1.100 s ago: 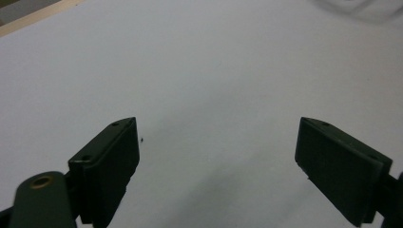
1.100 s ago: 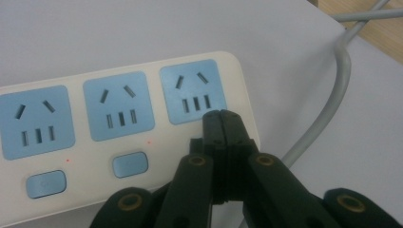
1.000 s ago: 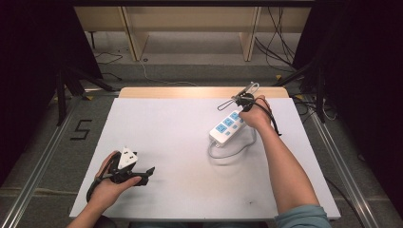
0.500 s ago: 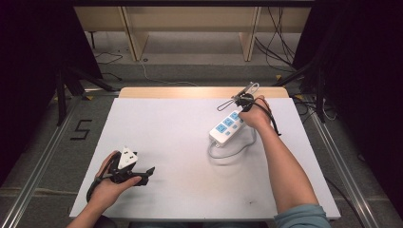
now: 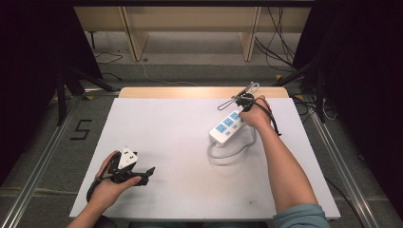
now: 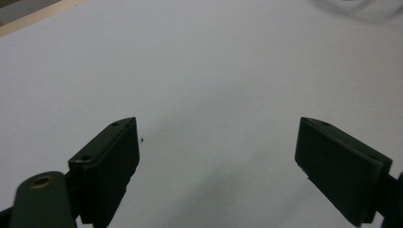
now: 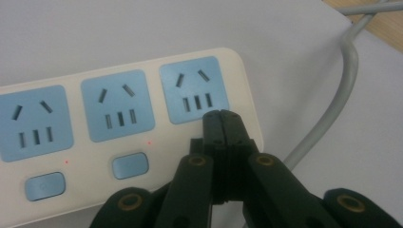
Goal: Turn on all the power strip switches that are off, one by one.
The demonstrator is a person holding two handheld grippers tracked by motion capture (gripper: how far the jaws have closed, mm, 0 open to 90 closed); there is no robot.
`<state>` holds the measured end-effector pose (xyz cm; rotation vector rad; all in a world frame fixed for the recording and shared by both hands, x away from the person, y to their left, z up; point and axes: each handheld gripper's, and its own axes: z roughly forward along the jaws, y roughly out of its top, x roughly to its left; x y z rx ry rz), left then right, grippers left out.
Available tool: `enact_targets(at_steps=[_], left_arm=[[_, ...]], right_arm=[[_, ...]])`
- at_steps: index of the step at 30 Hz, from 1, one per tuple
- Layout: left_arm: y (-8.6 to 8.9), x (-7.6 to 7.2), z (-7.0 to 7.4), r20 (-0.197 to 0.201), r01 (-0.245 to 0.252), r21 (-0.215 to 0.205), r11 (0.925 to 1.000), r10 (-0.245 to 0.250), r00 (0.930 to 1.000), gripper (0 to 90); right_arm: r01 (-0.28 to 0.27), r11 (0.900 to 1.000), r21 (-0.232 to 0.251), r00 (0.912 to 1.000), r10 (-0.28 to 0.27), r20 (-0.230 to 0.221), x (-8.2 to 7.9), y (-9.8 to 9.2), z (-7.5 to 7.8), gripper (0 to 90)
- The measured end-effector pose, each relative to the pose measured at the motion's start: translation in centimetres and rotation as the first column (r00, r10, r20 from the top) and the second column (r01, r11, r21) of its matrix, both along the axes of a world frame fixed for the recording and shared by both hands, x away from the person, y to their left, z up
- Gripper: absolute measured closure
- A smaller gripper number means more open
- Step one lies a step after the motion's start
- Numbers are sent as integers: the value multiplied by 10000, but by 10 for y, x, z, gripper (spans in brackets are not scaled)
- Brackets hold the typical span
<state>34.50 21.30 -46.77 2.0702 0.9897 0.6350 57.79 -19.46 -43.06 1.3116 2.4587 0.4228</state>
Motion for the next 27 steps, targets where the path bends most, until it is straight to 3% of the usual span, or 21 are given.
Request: enact_targets(at_steps=[17,27], left_arm=[[0,0,0,-19,5,-48,10000,-5,10000,146],[0,0,0,-25,-3,-66,10000,3,10000,146]], right_arm=[[-46,9997,-236,10000,44,-82,-1,5,-1,900],[96,9999,-53,9999,-97,-142,0,3,-1,900]])
